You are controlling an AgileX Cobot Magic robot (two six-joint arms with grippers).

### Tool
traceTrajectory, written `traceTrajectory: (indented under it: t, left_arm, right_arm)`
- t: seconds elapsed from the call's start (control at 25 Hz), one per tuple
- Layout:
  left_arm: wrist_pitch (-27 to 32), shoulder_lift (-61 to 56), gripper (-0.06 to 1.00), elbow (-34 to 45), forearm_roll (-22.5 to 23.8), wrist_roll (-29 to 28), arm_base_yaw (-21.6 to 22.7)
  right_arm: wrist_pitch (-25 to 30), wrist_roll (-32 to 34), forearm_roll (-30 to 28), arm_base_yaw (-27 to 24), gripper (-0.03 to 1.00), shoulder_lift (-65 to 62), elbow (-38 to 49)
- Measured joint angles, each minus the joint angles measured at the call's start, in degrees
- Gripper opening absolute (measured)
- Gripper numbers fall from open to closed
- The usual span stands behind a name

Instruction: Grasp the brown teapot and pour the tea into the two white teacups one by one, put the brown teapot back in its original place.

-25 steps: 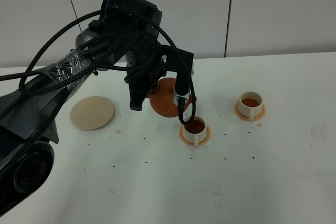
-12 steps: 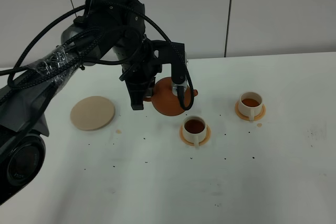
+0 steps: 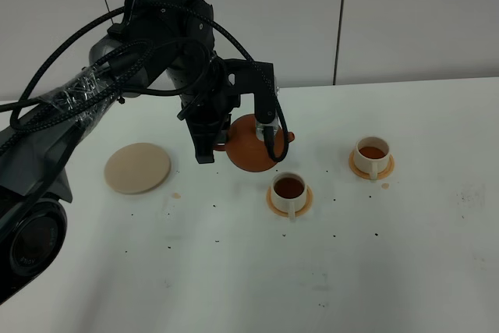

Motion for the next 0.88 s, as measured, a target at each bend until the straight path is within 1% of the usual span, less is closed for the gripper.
traceTrajectory:
  t: [0.2,0.4,0.6,0.72,0.88]
  left_arm:
    - [0.00,0.00,0.17,0.00,2.02,-2.12,0.69]
    - [0.00,0.00,0.17,0.00,2.36,-4.27,3.27]
    - [0.05,-0.41,0.17,0.17,2.36,-9.48,6.35]
    - [0.05,-2.20,0.17,2.47,2.36,-11.89,8.18]
    - [0.00,-6.03,0.17,9.07,2.36,-12.85,10.66]
  right_arm:
    - [0.00,0.00,0.00,0.00,0.24,0.00,0.00]
    - [0.00,0.00,0.00,0.00,0.24,0.00,0.00]
    - [0.00,0.00,0.00,0.00,0.24,0.00,0.00]
    - [0.00,0.00,0.00,0.00,0.24,0.00,0.00]
    - [0.00,0.00,0.00,0.00,0.24,0.00,0.00]
